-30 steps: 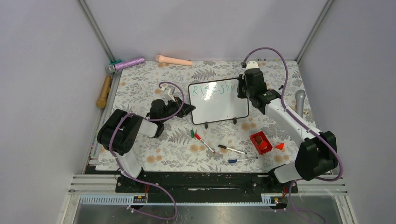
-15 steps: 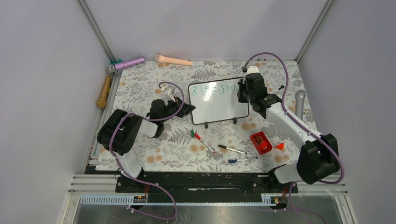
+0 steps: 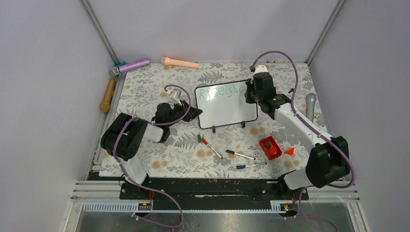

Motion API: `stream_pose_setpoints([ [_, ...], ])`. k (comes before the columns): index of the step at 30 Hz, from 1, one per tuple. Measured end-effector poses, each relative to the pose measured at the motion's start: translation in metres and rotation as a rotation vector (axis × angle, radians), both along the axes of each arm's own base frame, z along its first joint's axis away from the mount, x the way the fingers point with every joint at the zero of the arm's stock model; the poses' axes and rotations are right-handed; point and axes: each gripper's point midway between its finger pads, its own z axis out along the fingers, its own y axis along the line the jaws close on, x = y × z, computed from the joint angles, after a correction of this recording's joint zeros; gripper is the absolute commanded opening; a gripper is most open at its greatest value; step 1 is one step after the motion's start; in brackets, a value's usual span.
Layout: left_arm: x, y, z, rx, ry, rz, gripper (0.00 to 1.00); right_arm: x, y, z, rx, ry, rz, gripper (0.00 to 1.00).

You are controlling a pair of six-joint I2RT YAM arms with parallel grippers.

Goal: Write a sentence on the whiteboard

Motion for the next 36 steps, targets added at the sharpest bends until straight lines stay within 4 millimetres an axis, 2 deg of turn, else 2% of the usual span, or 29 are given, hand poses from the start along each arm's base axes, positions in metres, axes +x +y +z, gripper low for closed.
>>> stream_pose_setpoints([
  [16, 0.000, 0.000, 0.000, 0.000, 0.000, 0.000, 0.00, 0.009, -0.004, 0.010, 0.003, -0.016, -0.015, 0.00],
  [36, 0.000, 0.000, 0.000, 0.000, 0.000, 0.000, 0.00, 0.011, -0.011, 0.007, -0.001, -0.009, -0.033, 0.00],
])
